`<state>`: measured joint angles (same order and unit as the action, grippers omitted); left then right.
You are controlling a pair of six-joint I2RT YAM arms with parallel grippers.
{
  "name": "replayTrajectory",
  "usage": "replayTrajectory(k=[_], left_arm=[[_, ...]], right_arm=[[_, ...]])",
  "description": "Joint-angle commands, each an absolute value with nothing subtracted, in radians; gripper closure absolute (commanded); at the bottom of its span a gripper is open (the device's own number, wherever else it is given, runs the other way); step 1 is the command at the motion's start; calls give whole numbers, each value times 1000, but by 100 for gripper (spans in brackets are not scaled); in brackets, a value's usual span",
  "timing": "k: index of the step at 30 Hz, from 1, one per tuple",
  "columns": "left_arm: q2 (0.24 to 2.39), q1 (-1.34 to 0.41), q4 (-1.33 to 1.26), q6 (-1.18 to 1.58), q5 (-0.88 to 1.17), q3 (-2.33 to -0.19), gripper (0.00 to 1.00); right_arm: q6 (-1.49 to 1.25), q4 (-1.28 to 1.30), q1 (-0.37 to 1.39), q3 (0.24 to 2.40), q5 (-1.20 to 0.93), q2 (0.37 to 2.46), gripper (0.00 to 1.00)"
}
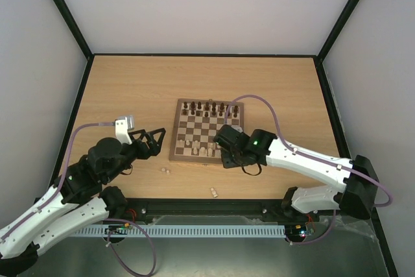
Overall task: Set up the chess pieces on the board
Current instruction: Pick up the chess piece at the center of the board.
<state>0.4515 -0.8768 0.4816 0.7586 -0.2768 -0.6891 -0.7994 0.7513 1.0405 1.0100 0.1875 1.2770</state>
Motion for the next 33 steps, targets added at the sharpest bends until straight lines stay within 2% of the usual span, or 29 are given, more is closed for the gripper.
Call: replayTrajectory(k=[1, 5, 14, 18, 26, 31, 33], left_arm=[[443, -879, 460, 744, -296, -707, 1], [448, -879, 460, 744, -292, -704, 1], [410, -878, 484, 755, -308, -695, 1], [399, -879, 494, 757, -310, -694, 1], [393, -879, 491, 749, -298, -689, 1], [393, -879, 486, 743, -285, -689, 1], [393, -879, 491, 742, -284, -691, 1]], right_arm=[[-861, 782, 1043, 926, 215, 1235, 62], [-849, 622, 1048, 839, 88, 1254, 63], [-869, 674, 1117, 906, 155, 1363, 65], [-918, 779, 1111, 936, 289, 1344, 66], [-937, 832, 918, 851, 367, 1240, 73], [-910, 807, 869, 850, 340, 1258, 73], [-875, 763, 874, 846, 268, 1260, 76]])
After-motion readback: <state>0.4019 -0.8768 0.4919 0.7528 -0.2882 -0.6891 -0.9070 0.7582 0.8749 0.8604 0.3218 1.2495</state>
